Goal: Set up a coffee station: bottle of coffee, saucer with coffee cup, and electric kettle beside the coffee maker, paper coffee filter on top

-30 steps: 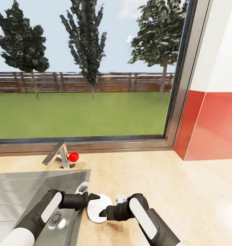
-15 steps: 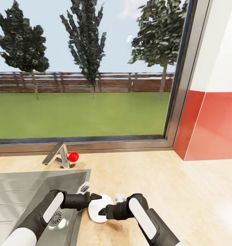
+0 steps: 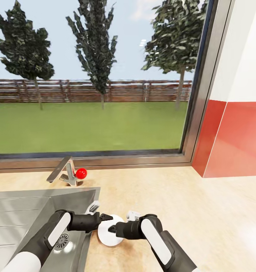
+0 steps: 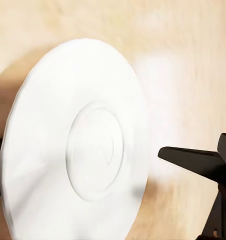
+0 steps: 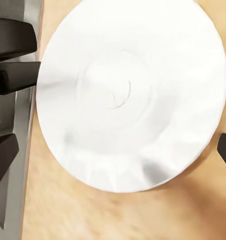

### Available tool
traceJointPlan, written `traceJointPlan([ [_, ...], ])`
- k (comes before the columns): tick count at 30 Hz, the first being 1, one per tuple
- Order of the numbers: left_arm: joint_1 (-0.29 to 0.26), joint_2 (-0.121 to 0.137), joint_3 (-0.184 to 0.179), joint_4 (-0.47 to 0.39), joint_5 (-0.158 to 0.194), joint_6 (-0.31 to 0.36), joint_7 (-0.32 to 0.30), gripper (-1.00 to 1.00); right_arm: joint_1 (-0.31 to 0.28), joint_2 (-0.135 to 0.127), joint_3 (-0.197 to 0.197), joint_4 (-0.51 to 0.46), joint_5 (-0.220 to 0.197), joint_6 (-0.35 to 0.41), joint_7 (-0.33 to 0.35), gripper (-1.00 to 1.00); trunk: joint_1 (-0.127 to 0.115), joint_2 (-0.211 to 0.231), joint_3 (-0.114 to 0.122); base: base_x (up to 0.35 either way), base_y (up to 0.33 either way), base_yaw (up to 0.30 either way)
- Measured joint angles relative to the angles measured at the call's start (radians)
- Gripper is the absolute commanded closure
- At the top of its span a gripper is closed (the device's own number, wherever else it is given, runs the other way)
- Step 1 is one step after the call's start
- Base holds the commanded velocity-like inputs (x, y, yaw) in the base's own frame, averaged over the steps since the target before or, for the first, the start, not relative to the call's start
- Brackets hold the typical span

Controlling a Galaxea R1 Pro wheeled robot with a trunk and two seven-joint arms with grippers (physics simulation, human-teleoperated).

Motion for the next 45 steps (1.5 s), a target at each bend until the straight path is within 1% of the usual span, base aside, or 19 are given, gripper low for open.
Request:
traceJointPlan([
  [15, 0.000, -0.002, -0.001, 0.000, 0.003, 0.001, -0.002, -1.00, 0.000, 0.005, -0.002, 0.001, 0.000, -0.010, 0.000, -1.00, 0.000, 0.000, 0.000, 0.000, 0.000, 0.000],
  [21, 0.000, -0.014, -0.002, 0.000, -0.002, 0.002, -0.001, -1.00, 0.000, 0.005, -0.001, 0.021, 0.000, -0.039, 0.000, -1.00, 0.000, 0.000, 0.000, 0.000, 0.000, 0.000],
  [26, 0.000, -0.018, -0.002, -0.001, -0.004, 0.001, 0.000, -1.00, 0.000, 0.006, 0.000, 0.031, 0.000, -0.049, 0.000, -1.00, 0.000, 0.000, 0.000, 0.000, 0.000, 0.000],
  [45, 0.000, -0.020, -0.002, -0.001, -0.004, 0.001, -0.001, -1.00, 0.000, 0.005, 0.000, 0.036, 0.000, -0.051, 0.000, -1.00, 0.000, 0.000, 0.000, 0.000, 0.000, 0.000],
])
